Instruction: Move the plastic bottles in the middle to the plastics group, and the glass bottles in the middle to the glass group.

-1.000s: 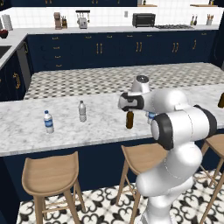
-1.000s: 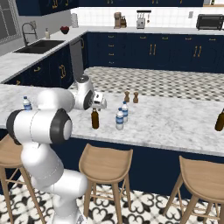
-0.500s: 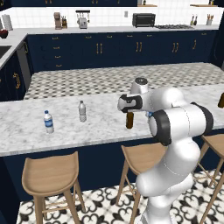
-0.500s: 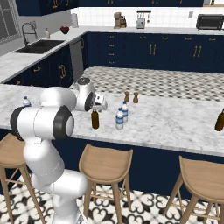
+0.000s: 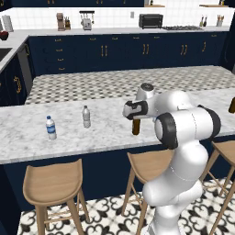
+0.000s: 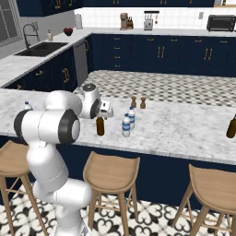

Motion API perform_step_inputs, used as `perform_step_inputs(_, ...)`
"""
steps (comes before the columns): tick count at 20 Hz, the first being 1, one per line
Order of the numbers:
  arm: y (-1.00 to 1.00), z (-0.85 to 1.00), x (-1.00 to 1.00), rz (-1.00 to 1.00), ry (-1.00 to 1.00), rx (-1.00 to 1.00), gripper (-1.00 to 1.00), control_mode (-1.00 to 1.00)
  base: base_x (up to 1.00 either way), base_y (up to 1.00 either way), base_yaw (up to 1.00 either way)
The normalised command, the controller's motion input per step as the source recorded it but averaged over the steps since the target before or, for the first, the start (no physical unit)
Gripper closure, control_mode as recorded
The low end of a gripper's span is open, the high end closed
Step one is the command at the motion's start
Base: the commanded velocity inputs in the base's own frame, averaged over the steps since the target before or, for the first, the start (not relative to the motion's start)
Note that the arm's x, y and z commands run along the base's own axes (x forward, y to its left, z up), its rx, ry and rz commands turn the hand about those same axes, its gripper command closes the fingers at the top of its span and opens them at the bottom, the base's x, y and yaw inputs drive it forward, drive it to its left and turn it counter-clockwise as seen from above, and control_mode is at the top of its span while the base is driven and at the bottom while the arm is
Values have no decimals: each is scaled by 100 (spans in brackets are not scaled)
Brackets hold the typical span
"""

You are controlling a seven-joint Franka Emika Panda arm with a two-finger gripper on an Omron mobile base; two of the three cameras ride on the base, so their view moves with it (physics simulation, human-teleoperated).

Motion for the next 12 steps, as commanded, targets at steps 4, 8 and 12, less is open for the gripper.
perform_step_inputs(4, 0, -8, 14, 0, 0, 0, -100, -100, 0, 0, 0)
perform_step_inputs(8, 0, -3, 16, 0, 0, 0, -100, -100, 0, 0, 0)
perform_step_inputs(12, 0, -1, 3, 0, 0, 0, -100, -100, 0, 0, 0)
